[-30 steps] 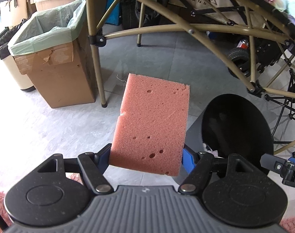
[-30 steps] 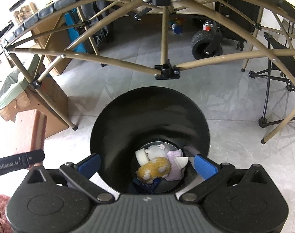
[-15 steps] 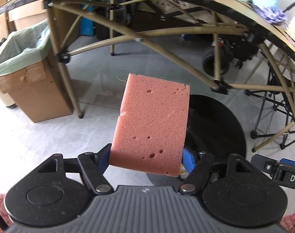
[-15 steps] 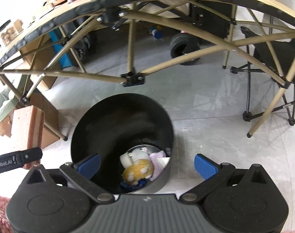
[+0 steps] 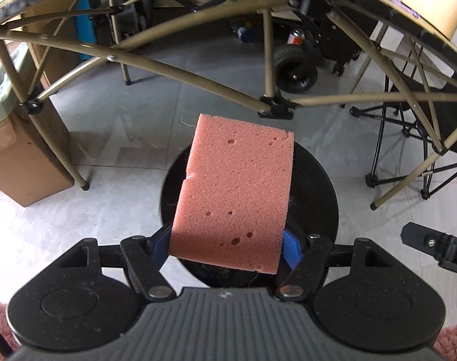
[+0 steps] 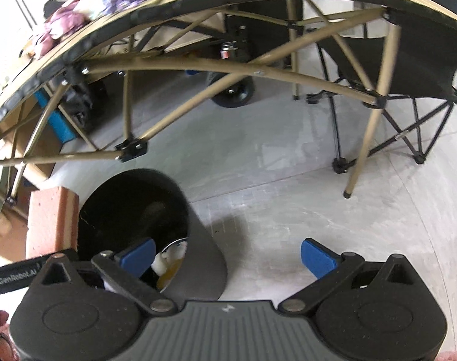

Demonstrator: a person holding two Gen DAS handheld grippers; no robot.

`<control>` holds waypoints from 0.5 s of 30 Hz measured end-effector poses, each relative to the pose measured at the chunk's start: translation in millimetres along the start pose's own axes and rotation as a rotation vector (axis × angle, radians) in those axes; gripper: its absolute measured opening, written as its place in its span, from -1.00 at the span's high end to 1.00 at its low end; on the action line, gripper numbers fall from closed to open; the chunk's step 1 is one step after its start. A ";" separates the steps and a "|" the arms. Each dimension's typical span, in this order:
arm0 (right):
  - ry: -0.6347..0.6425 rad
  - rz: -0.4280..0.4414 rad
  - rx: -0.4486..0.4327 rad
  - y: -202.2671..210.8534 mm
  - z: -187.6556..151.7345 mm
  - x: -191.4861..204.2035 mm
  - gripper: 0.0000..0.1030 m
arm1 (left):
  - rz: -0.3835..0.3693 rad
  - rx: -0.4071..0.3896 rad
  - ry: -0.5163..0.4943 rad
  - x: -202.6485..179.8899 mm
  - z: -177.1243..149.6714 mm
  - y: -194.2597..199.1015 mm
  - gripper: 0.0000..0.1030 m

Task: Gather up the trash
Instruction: 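Move the left tool with the pink sponge over the bin opening, then open the left tool to drop the pink sponge into the bin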

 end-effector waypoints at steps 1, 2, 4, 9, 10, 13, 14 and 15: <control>-0.007 -0.002 0.001 -1.0 0.1 -2.9 -1.00 | 0.003 0.008 -0.002 -2.9 0.3 -3.7 -0.40; -0.014 -0.005 0.001 -1.9 0.3 -6.0 -1.00 | 0.004 0.015 -0.003 -4.3 0.8 -6.6 -0.40; -0.028 -0.015 0.001 -3.1 1.0 -11.7 -1.00 | 0.007 0.034 -0.001 -9.0 1.9 -14.2 -0.40; -0.054 -0.038 0.007 -8.9 0.7 -21.6 -1.00 | 0.009 0.077 0.007 -18.6 4.0 -31.2 -0.40; -0.057 -0.042 0.010 -10.3 0.4 -23.0 -1.00 | 0.008 0.085 0.010 -20.6 4.6 -34.8 -0.40; -0.070 -0.056 0.012 -12.8 0.6 -26.7 -1.00 | 0.008 0.110 0.018 -25.7 5.7 -45.1 -0.40; -0.077 -0.061 0.012 -13.5 0.4 -27.8 -1.00 | 0.008 0.121 0.021 -26.6 5.9 -49.0 -0.40; -0.083 -0.066 0.012 -14.3 0.1 -29.3 -1.00 | 0.008 0.130 0.024 -27.3 5.9 -52.3 -0.40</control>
Point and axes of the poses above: each gripper's, at about its wrist camera, not at the fingertips, and y roughly against the way its jaws point, x to its left, z to its top, the point moved 1 cm from there along -y, roughly the way its jaws point, and after that the axes turned 6 degrees about -z, right-handed, at the moved point
